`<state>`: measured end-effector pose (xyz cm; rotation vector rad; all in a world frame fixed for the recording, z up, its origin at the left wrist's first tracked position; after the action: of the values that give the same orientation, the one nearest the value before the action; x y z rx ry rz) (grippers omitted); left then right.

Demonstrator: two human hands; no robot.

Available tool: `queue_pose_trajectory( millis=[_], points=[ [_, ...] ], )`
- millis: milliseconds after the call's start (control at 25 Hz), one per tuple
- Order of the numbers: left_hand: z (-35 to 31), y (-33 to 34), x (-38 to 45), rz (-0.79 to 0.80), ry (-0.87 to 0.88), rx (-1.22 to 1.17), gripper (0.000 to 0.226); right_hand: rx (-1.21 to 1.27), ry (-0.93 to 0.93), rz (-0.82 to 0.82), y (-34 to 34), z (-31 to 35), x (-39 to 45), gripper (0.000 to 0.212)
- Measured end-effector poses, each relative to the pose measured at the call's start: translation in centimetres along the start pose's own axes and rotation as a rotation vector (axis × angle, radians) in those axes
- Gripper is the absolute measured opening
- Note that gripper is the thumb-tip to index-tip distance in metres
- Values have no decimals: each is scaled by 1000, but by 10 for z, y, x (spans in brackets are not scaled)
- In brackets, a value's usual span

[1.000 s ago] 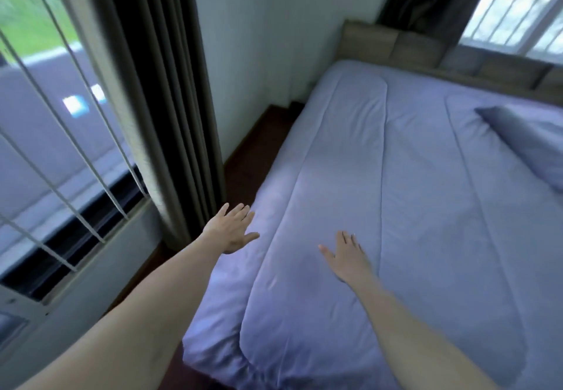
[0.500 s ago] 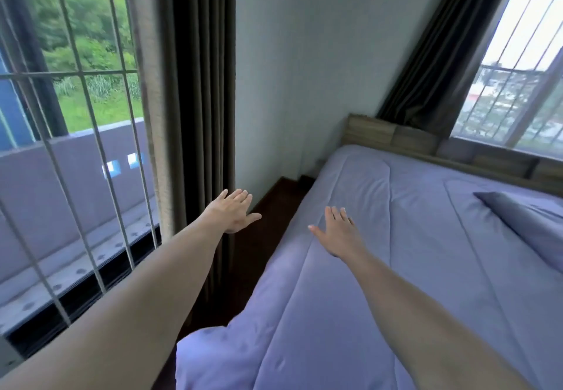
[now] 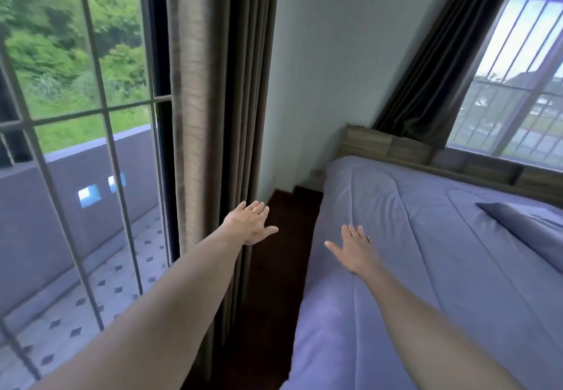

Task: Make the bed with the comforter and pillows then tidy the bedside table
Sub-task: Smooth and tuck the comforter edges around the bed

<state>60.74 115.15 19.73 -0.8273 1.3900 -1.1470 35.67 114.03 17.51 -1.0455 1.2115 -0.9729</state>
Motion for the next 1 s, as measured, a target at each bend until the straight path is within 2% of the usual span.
queue_pose_trajectory(
  millis=[240, 600, 1000],
  points=[
    [54, -7, 35, 10, 98, -5, 75, 16, 56, 9, -3, 51, 36, 80],
    [64, -33, 113, 42, 200, -1, 73, 14, 127, -31, -26, 50, 111, 82],
    [54, -95, 319, 82, 177, 7, 75, 81, 98, -23, -69, -6, 298, 80]
  ],
)
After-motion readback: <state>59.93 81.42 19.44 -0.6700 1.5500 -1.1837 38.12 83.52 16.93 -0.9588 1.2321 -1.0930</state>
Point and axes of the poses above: each hand's wrist, its own x-axis towards the middle knuckle, its own y-axis out of the palm, z = x × y, the point moved 7 cm from there along x, towards the middle knuckle, and after that the axes turned 12 degrees about z, right-handed, at the moved point
